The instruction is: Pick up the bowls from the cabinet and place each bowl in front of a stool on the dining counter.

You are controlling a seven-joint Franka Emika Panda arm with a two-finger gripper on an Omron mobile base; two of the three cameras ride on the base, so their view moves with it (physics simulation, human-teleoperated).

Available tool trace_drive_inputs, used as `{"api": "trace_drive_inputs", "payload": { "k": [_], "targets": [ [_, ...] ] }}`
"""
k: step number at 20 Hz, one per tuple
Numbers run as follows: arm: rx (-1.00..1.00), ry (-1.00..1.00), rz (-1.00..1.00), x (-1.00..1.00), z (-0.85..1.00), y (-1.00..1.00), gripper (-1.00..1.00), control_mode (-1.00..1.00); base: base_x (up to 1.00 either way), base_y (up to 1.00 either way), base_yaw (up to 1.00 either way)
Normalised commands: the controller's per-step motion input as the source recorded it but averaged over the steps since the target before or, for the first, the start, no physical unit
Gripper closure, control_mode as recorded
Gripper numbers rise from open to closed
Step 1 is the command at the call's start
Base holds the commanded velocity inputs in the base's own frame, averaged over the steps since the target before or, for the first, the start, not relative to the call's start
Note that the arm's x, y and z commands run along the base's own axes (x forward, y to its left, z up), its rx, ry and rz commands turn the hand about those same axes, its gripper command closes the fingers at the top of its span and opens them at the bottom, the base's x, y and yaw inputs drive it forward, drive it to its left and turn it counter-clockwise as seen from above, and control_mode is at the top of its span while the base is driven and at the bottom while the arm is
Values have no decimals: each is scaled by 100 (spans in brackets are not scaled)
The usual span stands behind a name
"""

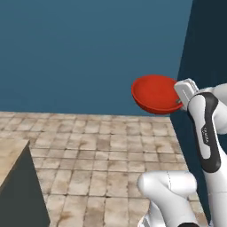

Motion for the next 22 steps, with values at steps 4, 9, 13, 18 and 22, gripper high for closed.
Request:
{"api": "trace_drive_inputs", "payload": {
  "k": [4,9,13,18,22],
  "targets": [
    [0,0,0,0,0,0,100,100,100,-1,50],
    [0,0,0,0,0,0,100,100,100,-3,49],
    [0,0,0,0,0,0,100,100,100,0,48],
    [0,0,0,0,0,0,100,100,100,0,48],
    [0,0,0,0,0,0,100,100,100,0,48]
  ]
}}
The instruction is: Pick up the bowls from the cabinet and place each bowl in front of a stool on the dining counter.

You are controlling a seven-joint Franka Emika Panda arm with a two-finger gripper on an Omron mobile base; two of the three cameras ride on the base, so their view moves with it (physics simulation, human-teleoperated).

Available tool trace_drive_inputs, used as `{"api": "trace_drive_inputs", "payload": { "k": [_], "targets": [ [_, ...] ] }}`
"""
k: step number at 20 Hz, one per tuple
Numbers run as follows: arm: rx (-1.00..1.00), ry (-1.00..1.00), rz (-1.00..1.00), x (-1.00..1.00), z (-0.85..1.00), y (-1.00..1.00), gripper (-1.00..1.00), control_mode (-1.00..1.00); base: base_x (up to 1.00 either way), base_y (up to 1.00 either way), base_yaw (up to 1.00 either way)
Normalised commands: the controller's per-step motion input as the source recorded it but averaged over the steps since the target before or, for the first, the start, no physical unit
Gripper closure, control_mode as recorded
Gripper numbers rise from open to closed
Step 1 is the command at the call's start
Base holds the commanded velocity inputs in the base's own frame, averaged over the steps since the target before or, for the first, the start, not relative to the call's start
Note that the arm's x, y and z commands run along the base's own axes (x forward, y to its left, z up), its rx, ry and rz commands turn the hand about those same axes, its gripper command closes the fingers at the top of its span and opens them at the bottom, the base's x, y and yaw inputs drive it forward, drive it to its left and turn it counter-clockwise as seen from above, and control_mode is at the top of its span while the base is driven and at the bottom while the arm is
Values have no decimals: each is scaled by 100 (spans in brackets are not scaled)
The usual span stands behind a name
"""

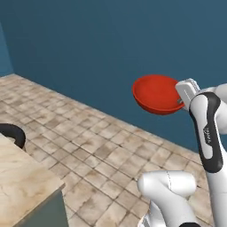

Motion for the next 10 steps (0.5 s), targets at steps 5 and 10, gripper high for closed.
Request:
{"api": "trace_drive_inputs", "payload": {
  "k": [5,10],
  "targets": [
    [0,0,0,0,0,0,100,100,100,-2,49],
    [0,0,0,0,0,0,100,100,100,-7,49]
  ]
}}
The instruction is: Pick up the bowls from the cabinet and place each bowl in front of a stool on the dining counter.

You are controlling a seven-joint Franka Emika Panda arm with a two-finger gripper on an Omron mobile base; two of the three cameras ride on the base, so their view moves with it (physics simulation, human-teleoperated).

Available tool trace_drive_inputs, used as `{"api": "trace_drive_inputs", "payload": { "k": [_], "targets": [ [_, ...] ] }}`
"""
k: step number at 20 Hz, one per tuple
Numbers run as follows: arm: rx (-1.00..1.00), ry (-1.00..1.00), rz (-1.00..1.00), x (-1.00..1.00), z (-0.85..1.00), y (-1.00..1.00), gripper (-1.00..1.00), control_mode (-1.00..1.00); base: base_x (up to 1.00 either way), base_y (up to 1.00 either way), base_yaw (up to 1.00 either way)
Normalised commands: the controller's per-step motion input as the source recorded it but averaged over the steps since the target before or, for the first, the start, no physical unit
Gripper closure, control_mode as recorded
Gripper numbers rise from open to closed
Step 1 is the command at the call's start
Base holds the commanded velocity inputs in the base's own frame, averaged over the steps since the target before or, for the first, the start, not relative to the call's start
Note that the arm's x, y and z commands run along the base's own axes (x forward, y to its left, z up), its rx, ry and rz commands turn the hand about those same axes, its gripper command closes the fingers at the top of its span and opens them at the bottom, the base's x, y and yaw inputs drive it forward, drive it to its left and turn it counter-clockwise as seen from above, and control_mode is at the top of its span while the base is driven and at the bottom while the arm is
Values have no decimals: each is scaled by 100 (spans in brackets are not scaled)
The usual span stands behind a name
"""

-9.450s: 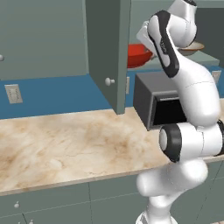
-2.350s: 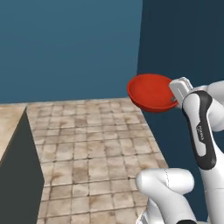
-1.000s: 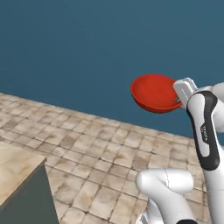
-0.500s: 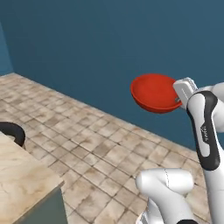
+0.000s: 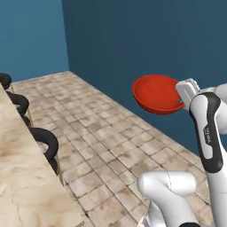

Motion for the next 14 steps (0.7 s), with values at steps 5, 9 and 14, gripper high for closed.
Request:
{"api": "trace_drive_inputs", "payload": {
  "k": [5,9,14],
  "targets": [
    [0,0,0,0,0,0,100,100,100,-14,48],
    [0,0,0,0,0,0,100,100,100,-24,47],
    [0,0,0,0,0,0,100,100,100,-36,47]
  ]
}}
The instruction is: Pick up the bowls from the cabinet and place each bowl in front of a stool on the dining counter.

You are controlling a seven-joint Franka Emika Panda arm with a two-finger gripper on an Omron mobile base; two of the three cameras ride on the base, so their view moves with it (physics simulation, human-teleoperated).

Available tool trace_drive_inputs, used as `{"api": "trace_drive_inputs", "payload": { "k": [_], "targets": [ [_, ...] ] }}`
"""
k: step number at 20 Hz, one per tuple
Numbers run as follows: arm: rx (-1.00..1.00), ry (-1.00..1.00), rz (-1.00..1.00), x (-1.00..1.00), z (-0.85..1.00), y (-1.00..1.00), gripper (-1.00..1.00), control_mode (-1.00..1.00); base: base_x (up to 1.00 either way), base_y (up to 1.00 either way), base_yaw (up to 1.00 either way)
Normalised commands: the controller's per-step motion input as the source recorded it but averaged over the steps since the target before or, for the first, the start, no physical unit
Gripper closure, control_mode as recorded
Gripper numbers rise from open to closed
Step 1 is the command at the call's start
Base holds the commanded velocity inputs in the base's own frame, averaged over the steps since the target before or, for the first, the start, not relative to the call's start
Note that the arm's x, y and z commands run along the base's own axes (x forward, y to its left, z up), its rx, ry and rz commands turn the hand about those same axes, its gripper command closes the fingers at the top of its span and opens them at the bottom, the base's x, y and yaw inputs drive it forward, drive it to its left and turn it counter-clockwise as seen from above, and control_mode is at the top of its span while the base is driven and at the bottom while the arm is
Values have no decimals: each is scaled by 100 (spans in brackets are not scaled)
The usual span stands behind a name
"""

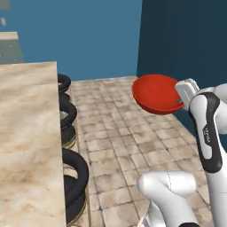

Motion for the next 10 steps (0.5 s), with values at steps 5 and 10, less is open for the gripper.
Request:
{"api": "trace_drive_inputs", "payload": {
  "k": [5,10],
  "targets": [
    [0,0,0,0,0,0,100,100,100,-42,48],
    [0,0,0,0,0,0,100,100,100,-44,50]
  ]
}}
